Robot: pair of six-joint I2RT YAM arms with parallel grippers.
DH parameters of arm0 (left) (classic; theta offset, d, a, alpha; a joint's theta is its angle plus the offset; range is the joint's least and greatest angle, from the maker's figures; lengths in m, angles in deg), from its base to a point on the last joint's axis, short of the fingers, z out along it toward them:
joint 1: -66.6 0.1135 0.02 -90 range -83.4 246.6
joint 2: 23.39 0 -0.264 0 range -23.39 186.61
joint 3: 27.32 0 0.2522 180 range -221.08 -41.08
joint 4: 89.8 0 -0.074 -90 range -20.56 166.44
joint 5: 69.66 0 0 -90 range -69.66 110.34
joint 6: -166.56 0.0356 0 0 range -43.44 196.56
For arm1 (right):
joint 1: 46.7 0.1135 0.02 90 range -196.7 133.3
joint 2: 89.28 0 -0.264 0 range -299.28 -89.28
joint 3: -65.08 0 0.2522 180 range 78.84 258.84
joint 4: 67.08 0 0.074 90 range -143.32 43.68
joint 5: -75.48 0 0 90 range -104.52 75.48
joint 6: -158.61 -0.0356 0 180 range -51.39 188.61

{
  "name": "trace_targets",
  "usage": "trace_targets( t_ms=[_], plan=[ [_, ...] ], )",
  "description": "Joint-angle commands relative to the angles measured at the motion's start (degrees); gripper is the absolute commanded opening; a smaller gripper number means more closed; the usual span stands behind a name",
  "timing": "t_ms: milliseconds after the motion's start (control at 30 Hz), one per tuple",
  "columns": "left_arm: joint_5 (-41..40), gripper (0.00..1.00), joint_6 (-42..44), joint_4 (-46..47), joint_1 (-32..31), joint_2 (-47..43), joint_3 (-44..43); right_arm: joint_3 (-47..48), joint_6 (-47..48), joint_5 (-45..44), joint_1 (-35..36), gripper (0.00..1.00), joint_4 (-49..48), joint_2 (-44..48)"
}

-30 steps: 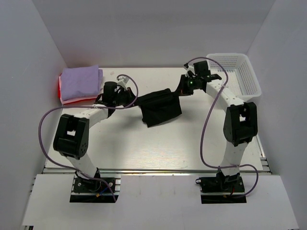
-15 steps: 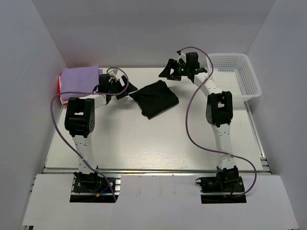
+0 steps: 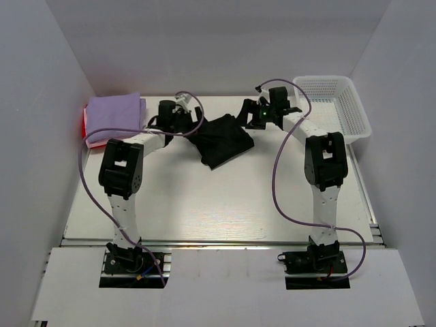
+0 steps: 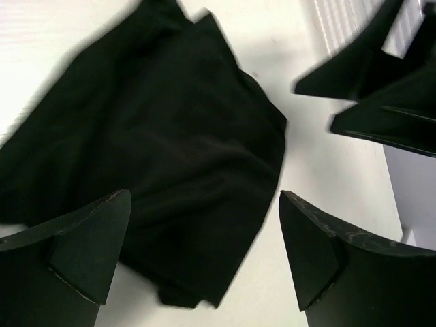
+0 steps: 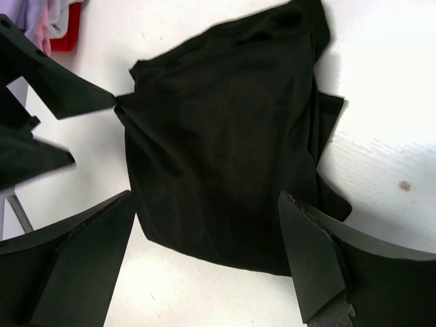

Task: Fold and stack the t-shirts
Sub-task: Smooth out wrinkles on the folded tshirt

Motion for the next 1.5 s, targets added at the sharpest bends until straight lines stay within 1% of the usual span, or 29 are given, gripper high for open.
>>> trace_targets(
  t_ms=[0,100,167,200,300,333,367,467,500,567,600,633,667,700,733,767,800,900,933,967,1000,1033,1067,1133,1167,1267,1367,1433,1467],
  plan=[
    [3.3,1.00,2.5,-1.7,-4.3,2.6,-4.2,-1.4,1.4,1.4,0.8,0.90,-0.1,-1.0],
    [3.3,1.00,2.5,-3.3,-5.5,4.7,-4.7,-1.8,0.0,1.7,1.0,0.90,-0.9,-3.3],
    [3.3,1.00,2.5,-3.3,-6.2,4.7,-2.7,-2.8,-0.5,2.0,0.9,0.90,-1.5,-4.0],
    [4.9,1.00,2.5,-1.1,-6.2,4.7,-0.3,-4.0,-0.6,2.9,1.3,0.90,-2.4,-3.9],
    [7.6,1.00,2.5,3.8,-7.3,3.3,6.3,-13.1,-3.0,2.8,1.7,0.90,-7.7,-2.3],
    [7.6,1.00,2.5,3.8,-7.9,3.3,7.3,-14.9,-3.8,2.8,1.5,0.90,-8.6,-1.5],
    [7.6,1.00,3.1,2.9,-8.4,3.3,9.2,-21.4,-5.7,3.9,1.8,0.90,-12.9,0.3],
    [10.4,1.00,3.6,3.9,-9.8,2.6,15.2,-27.9,-6.6,5.9,2.5,0.90,-16.1,4.9],
    [11.1,1.00,3.6,3.9,-9.9,0.9,16.8,-34.7,-6.7,5.7,2.9,0.90,-16.8,6.0],
    [11.7,1.00,5.1,2.7,-11.4,-2.1,21.6,-39.1,-7.2,5.3,3.7,0.90,-18.3,10.5],
    [10.5,1.00,6.7,1.6,-12.9,-3.9,23.4,-46.3,-7.3,5.1,4.3,0.90,-18.4,15.8],
    [9.7,1.00,7.6,-1.3,-13.7,-6.3,25.0,-48.7,-7.5,4.1,5.0,0.90,-18.4,17.7],
    [8.7,1.00,8.5,-3.0,-14.5,-11.4,28.0,-50.8,-7.6,4.0,5.8,0.90,-17.7,19.7],
    [6.8,1.00,10.3,-5.2,-15.3,-14.1,29.4,-57.5,-7.4,3.3,6.3,0.90,-17.2,26.0],
    [5.8,1.00,11.1,-7.4,-17.0,-16.9,30.5,-59.4,-6.7,3.1,7.0,0.90,-15.5,28.3],
    [3.3,1.00,11.2,-11.7,-17.8,-19.9,32.7,-64.0,-6.4,2.4,7.9,0.90,-12.8,30.3],
    [2.3,1.00,11.9,-13.7,-18.6,-25.9,33.5,-65.4,-5.9,2.2,8.2,0.90,-11.5,37.4],
    [-2.8,1.00,11.9,-19.8,-20.9,-34.8,35.3,-67.9,-2.0,-1.2,10.0,0.90,-1.9,46.7],
    [-4.7,1.00,10.6,-21.2,-20.9,-40.1,35.3,-67.5,-0.8,-2.2,10.2,0.90,1.6,53.6],
    [-8.8,1.00,10.0,-22.8,-21.5,-42.4,35.3,-66.3,0.1,-5.5,10.2,0.90,4.1,55.6],
    [-11.2,1.00,9.5,-23.4,-21.5,-44.6,35.3,-65.8,1.3,-6.5,10.3,0.90,5.1,57.3],
    [-14.0,1.00,7.8,-23.4,-21.5,-46.5,34.8,-65.4,1.5,-8.3,10.2,0.90,6.2,61.7],
    [-19.5,1.00,7.1,-24.0,-21.5,-49.7,34.8,-65.0,1.8,-9.2,10.2,0.90,5.9,62.8],
    [-24.2,1.00,5.9,-24.0,-21.5,-51.3,35.4,-64.4,2.5,-11.4,9.9,0.90,4.8,64.9],
    [-26.5,1.00,5.9,-24.0,-20.2,-51.3,35.4,-63.7,2.8,-11.7,9.9,0.90,4.0,64.9],
    [-29.0,0.98,5.9,-25.2,-20.2,-48.3,33.9,-61.1,3.0,-15.0,9.8,0.90,3.4,61.4],
    [-29.0,0.85,5.9,-25.2,-19.7,-43.7,33.4,-58.4,2.8,-16.1,9.6,0.90,1.4,54.6],
    [-28.5,0.76,5.9,-24.3,-19.7,-41.8,33.4,-57.1,2.5,-15.4,10.0,0.90,-0.5,52.4],
    [-27.9,0.73,5.9,-23.6,-19.7,-40.4,33.4,-56.3,2.3,-14.5,9.7,0.88,-1.8,49.4]
  ],
)
